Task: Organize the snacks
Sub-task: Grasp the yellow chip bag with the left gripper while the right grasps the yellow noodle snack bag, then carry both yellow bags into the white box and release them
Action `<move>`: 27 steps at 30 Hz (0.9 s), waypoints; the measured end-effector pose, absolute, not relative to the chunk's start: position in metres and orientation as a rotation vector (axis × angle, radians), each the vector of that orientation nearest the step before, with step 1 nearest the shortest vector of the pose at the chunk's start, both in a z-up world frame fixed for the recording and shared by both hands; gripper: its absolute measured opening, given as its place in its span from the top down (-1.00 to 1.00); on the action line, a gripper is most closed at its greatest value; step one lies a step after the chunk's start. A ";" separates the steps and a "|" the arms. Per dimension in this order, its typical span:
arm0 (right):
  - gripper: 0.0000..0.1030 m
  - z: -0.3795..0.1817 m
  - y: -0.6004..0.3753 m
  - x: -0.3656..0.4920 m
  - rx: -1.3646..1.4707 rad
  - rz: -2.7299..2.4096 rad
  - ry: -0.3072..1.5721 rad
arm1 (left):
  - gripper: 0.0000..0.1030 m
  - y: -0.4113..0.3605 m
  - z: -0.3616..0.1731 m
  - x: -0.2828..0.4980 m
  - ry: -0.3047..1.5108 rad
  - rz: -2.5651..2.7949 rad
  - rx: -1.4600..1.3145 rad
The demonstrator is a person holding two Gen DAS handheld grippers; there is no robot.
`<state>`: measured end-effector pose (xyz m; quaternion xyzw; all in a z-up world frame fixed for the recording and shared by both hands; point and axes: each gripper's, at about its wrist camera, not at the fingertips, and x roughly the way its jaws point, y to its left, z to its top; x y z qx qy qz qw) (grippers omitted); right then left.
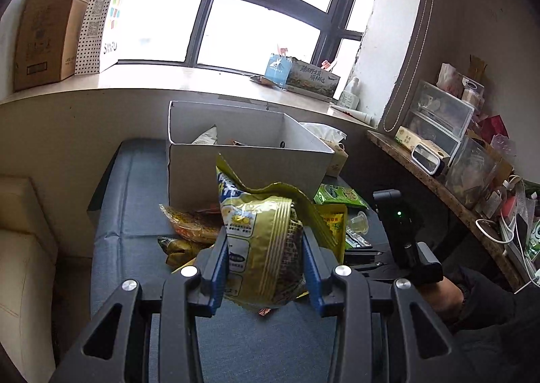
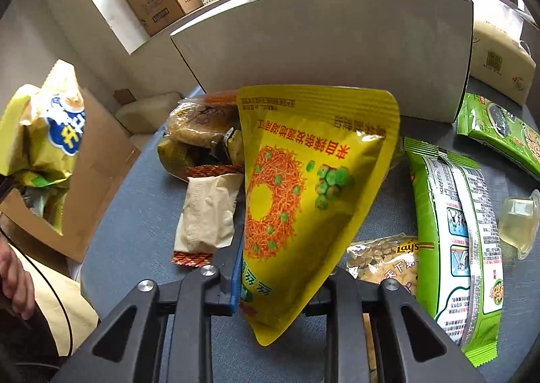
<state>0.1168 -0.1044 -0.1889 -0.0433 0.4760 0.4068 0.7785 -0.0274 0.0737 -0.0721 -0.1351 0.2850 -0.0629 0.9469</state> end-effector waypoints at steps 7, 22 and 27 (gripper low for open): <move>0.51 -0.153 -0.129 0.098 -0.086 0.898 0.922 | 0.16 0.076 -0.066 -0.029 0.559 -0.127 -0.286; 0.51 -0.046 -0.143 0.142 -0.119 0.782 0.629 | 0.16 0.075 0.001 0.061 0.468 -0.101 -0.219; 0.51 -0.030 -0.134 0.193 -0.071 0.758 0.636 | 0.15 0.090 0.009 0.128 0.493 -0.047 -0.233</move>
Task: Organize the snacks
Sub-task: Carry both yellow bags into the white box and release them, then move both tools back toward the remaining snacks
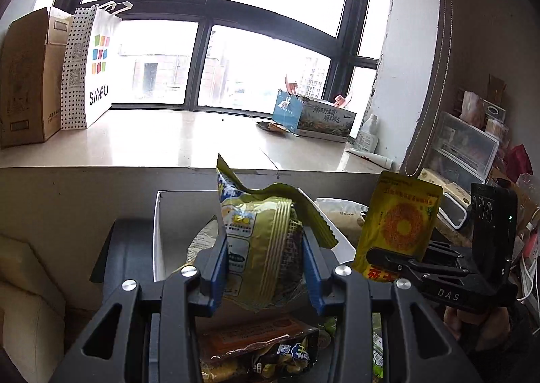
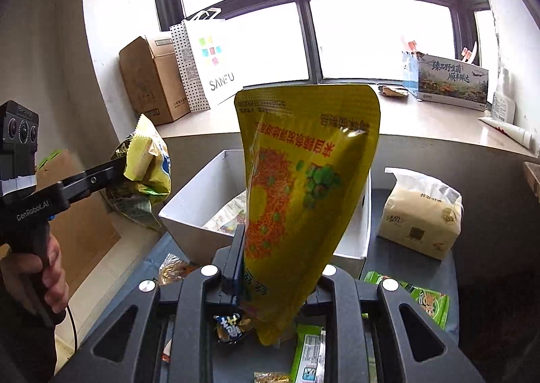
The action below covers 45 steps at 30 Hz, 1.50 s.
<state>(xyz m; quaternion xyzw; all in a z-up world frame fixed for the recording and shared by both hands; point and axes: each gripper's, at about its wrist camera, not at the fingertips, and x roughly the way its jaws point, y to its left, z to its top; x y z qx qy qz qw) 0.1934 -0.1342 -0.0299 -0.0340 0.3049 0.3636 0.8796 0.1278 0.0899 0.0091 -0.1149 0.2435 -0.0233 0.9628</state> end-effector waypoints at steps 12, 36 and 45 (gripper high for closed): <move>-1.00 -0.041 -0.087 0.294 -0.101 0.664 0.742 | -1.00 0.102 -0.028 0.230 0.660 0.120 -0.128; -1.00 -0.031 -0.148 0.188 -0.093 0.701 0.621 | -1.00 0.084 -0.016 0.090 0.597 -0.004 -0.176; -1.00 -0.074 -0.199 0.109 -0.153 0.653 0.703 | -1.00 0.047 -0.053 0.024 0.626 -0.058 -0.225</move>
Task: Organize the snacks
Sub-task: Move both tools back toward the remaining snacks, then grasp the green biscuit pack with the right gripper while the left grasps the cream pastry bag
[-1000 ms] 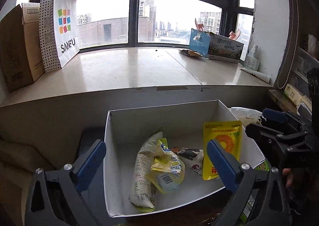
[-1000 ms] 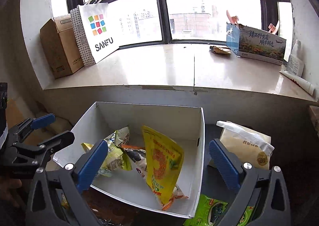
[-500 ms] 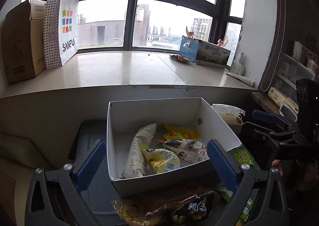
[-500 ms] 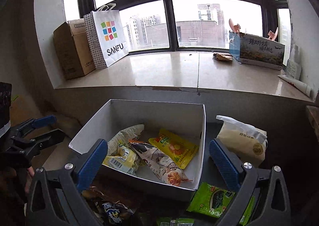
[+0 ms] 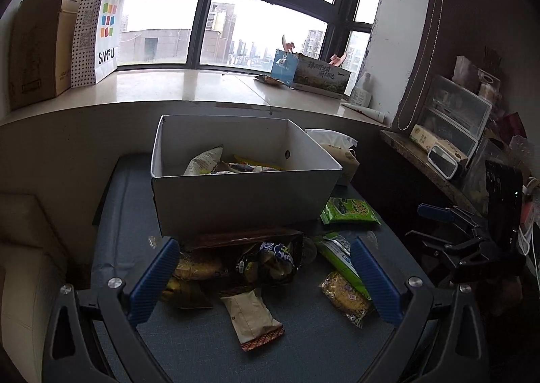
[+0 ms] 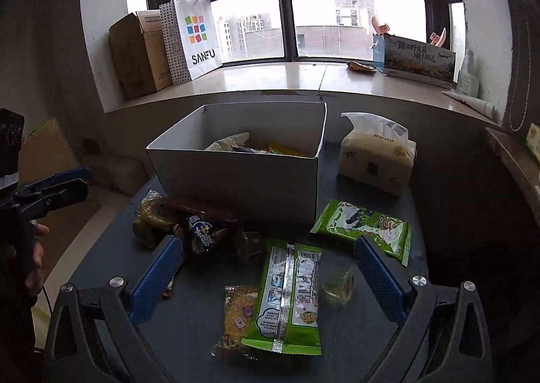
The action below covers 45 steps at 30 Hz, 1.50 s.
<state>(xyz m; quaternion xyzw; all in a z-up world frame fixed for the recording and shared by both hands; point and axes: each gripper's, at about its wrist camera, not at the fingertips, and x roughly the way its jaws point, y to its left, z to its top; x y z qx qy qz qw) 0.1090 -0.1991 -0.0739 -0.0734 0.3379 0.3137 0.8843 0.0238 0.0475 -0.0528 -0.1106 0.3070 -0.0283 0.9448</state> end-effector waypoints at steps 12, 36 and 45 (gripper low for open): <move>-1.00 -0.125 -0.229 0.079 -0.093 0.617 0.832 | -1.00 0.025 -0.077 0.004 0.679 -0.094 -0.257; -0.64 -0.191 -0.175 0.174 -0.103 0.568 1.024 | -1.00 0.032 -0.098 0.002 0.737 -0.088 -0.306; -0.16 -0.171 -0.194 0.164 -0.051 0.638 0.967 | -1.00 0.034 -0.112 0.007 0.776 -0.074 -0.313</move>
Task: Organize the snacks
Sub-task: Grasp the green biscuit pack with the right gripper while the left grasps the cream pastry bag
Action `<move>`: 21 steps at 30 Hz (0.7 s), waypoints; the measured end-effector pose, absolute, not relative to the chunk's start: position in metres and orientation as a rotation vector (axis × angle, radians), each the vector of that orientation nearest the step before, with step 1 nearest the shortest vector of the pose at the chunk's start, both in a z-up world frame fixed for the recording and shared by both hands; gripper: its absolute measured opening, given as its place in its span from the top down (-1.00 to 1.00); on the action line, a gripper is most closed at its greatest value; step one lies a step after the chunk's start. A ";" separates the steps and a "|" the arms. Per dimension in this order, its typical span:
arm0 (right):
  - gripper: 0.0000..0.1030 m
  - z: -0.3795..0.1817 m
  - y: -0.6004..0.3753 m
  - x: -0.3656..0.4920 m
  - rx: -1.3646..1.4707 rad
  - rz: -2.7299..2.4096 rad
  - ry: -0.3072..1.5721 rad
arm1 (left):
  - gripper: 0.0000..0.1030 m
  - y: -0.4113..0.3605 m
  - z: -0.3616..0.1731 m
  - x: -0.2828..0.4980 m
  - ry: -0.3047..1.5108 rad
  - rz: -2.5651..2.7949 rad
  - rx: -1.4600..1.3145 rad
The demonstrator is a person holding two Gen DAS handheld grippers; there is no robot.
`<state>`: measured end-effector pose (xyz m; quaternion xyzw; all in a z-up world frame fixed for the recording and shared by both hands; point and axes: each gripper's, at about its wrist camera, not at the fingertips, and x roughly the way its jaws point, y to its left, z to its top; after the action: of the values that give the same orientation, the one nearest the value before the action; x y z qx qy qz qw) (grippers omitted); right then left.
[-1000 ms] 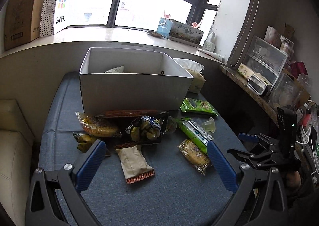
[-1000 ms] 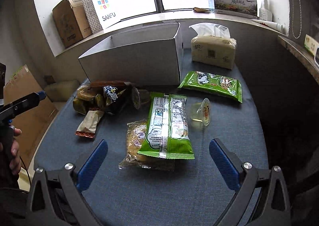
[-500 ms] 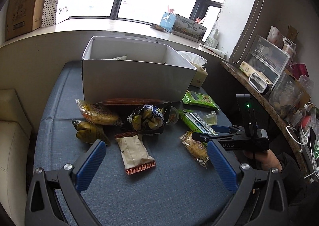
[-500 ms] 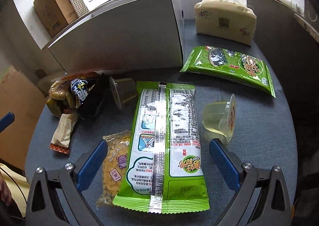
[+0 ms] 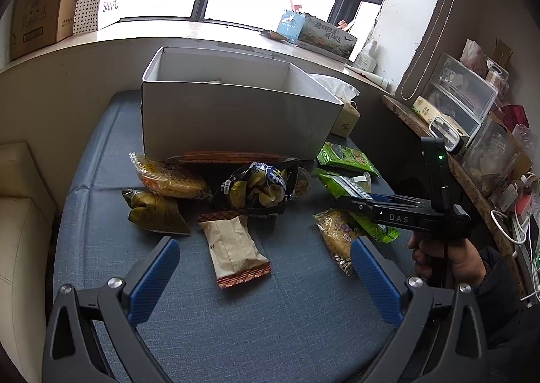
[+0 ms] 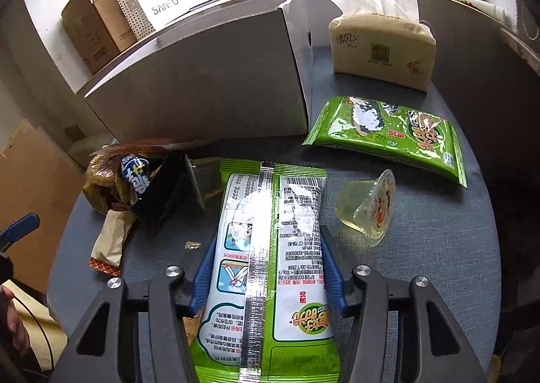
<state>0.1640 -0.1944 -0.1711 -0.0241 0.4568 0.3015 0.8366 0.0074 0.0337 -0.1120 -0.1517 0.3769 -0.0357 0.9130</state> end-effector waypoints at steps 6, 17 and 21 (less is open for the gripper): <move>-0.16 -0.129 -0.214 0.130 -0.009 0.675 0.868 | -1.00 0.031 -0.134 0.027 0.867 -0.036 -0.314; -0.17 -0.106 -0.224 0.090 -0.015 0.703 0.791 | -0.99 0.013 -0.190 0.083 1.069 0.109 -0.272; -0.18 -0.110 -0.229 0.087 -0.001 0.705 0.805 | -0.97 0.003 -0.195 0.092 1.077 0.149 -0.174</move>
<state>0.0869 -0.2287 -0.1105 -0.0003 0.3836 0.3361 0.8602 0.0916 0.0033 -0.1946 -0.0827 0.5117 0.0708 0.8522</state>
